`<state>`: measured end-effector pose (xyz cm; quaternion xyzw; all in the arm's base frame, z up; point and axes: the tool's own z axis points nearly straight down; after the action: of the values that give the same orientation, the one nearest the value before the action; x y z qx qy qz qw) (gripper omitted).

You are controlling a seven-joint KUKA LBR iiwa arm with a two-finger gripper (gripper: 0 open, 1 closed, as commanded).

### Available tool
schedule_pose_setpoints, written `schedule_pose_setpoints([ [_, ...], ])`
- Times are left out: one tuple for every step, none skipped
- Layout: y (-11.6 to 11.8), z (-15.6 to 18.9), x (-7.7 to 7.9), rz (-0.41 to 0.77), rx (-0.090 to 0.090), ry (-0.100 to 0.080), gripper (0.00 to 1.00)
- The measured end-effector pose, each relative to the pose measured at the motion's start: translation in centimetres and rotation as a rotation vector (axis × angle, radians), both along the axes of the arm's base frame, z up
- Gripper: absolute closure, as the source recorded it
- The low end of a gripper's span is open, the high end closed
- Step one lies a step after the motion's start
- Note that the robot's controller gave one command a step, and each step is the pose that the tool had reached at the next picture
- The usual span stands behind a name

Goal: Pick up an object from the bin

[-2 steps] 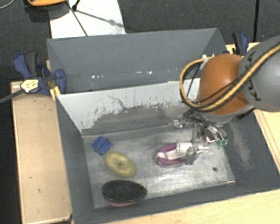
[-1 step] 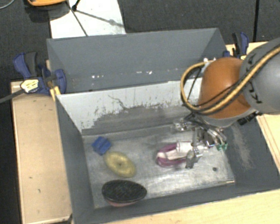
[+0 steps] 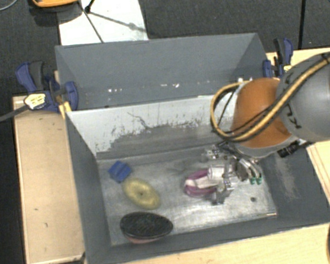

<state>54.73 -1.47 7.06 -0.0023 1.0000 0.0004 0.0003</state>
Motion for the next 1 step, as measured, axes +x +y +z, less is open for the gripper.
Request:
schedule_pose_setpoints([
  [-0.01, 0.1, 0.09, 0.004, -0.001, -0.002, 0.0],
])
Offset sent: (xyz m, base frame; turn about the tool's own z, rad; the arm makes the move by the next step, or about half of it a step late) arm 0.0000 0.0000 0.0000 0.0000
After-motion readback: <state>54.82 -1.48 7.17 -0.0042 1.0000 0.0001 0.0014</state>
